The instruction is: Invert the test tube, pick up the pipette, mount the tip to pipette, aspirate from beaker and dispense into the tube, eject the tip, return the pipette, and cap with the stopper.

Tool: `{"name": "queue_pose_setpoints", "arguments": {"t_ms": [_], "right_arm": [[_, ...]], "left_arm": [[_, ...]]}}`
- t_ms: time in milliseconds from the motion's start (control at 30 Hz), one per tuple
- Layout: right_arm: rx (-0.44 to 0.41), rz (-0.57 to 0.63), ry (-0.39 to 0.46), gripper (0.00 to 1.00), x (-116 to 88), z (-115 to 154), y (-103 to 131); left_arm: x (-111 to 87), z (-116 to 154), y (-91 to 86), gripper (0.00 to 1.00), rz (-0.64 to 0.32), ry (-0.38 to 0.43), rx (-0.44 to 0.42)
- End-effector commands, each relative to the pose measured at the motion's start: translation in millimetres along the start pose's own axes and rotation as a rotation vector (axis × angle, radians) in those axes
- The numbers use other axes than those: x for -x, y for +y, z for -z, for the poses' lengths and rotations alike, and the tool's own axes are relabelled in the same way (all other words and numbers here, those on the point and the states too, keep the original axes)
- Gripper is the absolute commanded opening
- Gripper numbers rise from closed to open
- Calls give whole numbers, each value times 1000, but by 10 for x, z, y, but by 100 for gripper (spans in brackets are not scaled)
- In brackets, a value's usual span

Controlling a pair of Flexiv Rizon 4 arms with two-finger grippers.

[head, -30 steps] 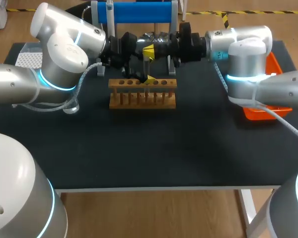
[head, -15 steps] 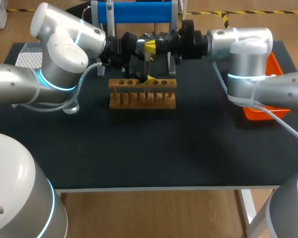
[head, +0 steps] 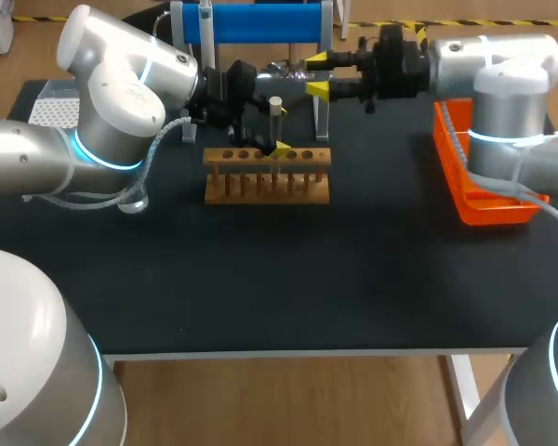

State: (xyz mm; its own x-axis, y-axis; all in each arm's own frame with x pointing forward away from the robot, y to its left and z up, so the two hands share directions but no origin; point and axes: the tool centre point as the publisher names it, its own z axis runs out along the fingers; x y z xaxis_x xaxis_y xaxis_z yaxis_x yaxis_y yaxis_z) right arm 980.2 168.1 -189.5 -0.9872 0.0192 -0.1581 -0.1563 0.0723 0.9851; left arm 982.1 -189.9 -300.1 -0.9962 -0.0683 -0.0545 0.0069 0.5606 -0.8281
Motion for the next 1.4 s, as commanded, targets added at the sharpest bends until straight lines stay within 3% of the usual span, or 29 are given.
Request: {"name": "queue_pose_setpoints", "arguments": {"t_ms": [33,400,933,1400], "right_arm": [[-33,-1,-43,100,-118,249,-18],[-103,-26,-76,100,-226,465,-360],[-111,-21,-90,100,-230,468,-368],[-111,-21,-90,100,-230,468,-368]], "left_arm": [[5,0,4,100,-1,1,0],[5,0,4,100,-1,1,0],[5,0,4,100,-1,1,0],[42,287,94,100,13,-77,25]]}}
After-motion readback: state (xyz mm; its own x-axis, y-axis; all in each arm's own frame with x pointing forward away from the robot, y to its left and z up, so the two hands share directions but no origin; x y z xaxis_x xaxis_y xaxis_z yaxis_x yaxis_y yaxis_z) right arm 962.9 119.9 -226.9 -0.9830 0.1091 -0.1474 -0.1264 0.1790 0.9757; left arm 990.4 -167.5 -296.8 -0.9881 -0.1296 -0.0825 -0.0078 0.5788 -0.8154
